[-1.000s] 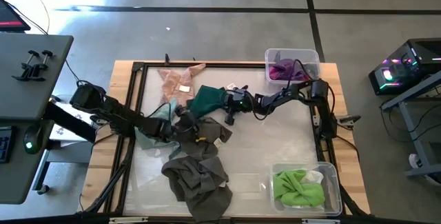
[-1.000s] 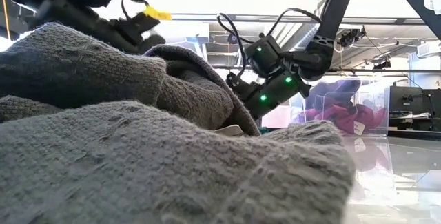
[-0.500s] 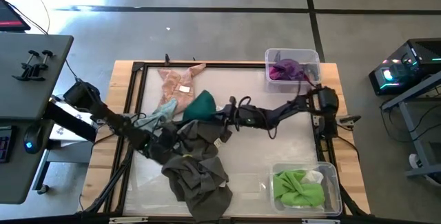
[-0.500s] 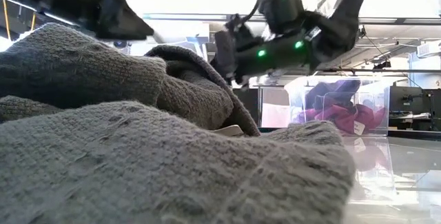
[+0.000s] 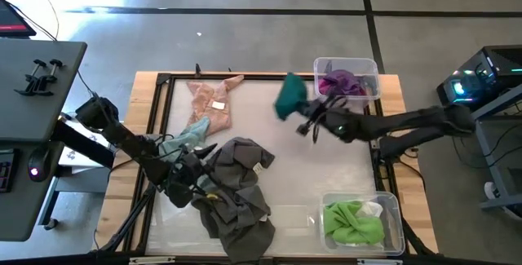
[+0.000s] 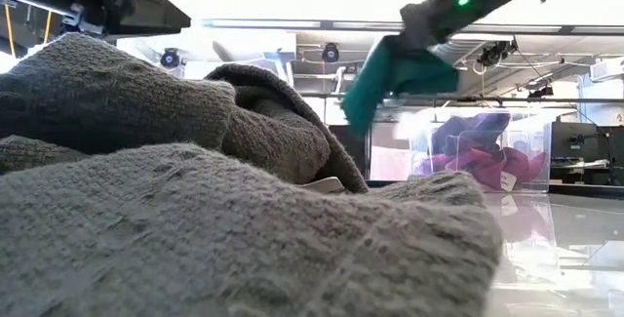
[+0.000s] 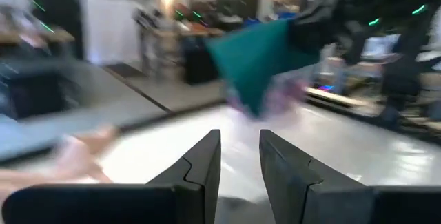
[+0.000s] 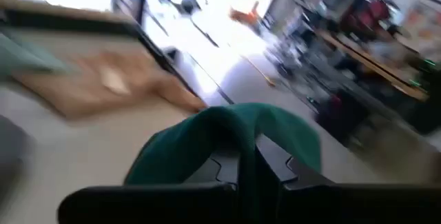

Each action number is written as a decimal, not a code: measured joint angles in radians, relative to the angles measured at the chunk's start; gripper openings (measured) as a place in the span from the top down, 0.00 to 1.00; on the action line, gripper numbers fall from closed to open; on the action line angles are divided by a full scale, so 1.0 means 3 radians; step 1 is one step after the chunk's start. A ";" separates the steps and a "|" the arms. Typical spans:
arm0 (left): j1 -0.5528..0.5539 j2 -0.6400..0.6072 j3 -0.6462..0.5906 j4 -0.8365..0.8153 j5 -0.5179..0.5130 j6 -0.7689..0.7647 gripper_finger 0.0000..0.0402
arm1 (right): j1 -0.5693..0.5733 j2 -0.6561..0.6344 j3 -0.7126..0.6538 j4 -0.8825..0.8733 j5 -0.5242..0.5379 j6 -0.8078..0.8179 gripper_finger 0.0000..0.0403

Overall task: Sort towels by color in basket
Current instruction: Put the dark green towel into the top transparent bin, then put the blue towel into the bottom transparent bin

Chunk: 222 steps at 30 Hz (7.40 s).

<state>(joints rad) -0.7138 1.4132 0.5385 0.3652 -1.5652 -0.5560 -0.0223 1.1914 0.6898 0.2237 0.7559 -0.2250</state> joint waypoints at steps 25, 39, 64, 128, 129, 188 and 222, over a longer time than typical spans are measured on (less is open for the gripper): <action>0.1509 -0.0033 0.0032 0.0443 0.0477 0.1575 0.78 | -0.2283 0.0222 0.1148 -0.3201 -0.1073 0.0220 0.98; 0.2214 -0.0032 0.0043 0.0837 0.1901 0.2405 0.78 | -0.2825 0.1011 0.1340 -0.3236 -0.2122 0.0116 0.82; 0.3806 -0.0028 0.0043 0.0901 0.3084 0.2891 0.78 | -0.2871 0.0937 0.1541 -0.3653 -0.2382 0.0737 0.91; 0.2091 -0.1520 0.0043 -0.1474 0.3925 0.2990 0.78 | -0.0569 -0.0404 0.0995 -0.2240 -0.1483 0.1777 1.00; 0.2030 -0.1542 0.0043 -0.1575 0.3897 0.2918 0.78 | -0.0408 -0.0371 0.0874 -0.2020 -0.1399 0.1782 1.00; 0.2301 -0.0735 0.0082 -0.3566 0.4523 -0.0105 0.97 | 0.0444 0.1483 -0.0076 0.1234 -0.1242 0.1705 1.00; 0.2941 -0.0572 0.0421 -0.0105 0.5746 0.1852 1.00 | 0.0490 0.1484 0.0457 0.2038 -0.1446 -0.1473 0.44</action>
<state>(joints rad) 0.1684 1.2417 0.6647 0.3337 0.1586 -0.0005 0.1246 1.6367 0.8267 0.8350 0.3221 -0.6669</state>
